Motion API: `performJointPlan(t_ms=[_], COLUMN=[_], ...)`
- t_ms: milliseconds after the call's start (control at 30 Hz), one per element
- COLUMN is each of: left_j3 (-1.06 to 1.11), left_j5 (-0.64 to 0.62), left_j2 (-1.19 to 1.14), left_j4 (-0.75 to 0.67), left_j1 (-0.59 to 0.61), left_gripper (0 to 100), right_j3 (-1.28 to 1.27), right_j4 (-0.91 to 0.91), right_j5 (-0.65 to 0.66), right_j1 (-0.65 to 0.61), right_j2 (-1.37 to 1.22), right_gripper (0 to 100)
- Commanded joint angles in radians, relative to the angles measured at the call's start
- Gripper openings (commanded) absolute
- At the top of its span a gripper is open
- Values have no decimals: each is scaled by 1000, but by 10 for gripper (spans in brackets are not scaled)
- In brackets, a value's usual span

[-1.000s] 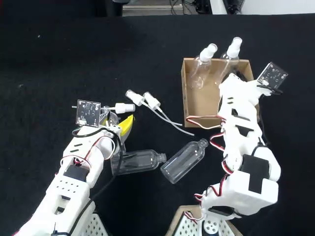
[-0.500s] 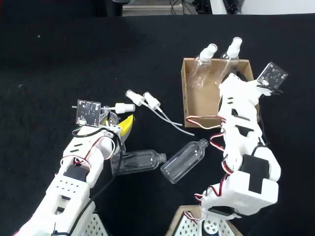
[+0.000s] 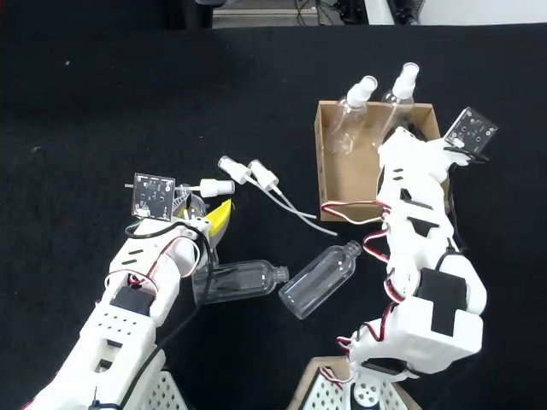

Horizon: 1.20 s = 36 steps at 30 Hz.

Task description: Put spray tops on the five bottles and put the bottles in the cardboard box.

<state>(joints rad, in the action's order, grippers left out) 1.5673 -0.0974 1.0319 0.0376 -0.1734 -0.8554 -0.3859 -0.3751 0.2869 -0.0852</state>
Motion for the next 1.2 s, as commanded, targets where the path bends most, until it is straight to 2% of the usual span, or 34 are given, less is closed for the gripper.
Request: performJointPlan(t_ms=[0,800,967,1167], left_j3=[-15,-15,-15,-15], left_j5=[-6,-6,-6,-6], left_j2=[18,18,18,18], left_j4=[-25,-25,-25,-25], left_j1=[-4,-4,-4,-4], left_gripper=[253,254,254,254], right_j3=[4,-85,-104,-62], right_j4=[-29,-31,-31,-32], right_j5=[-3,-2,-12,-164], right_j1=[-18,-43,26,43], right_j2=[13,124,168,139], right_gripper=[11,11,11,11])
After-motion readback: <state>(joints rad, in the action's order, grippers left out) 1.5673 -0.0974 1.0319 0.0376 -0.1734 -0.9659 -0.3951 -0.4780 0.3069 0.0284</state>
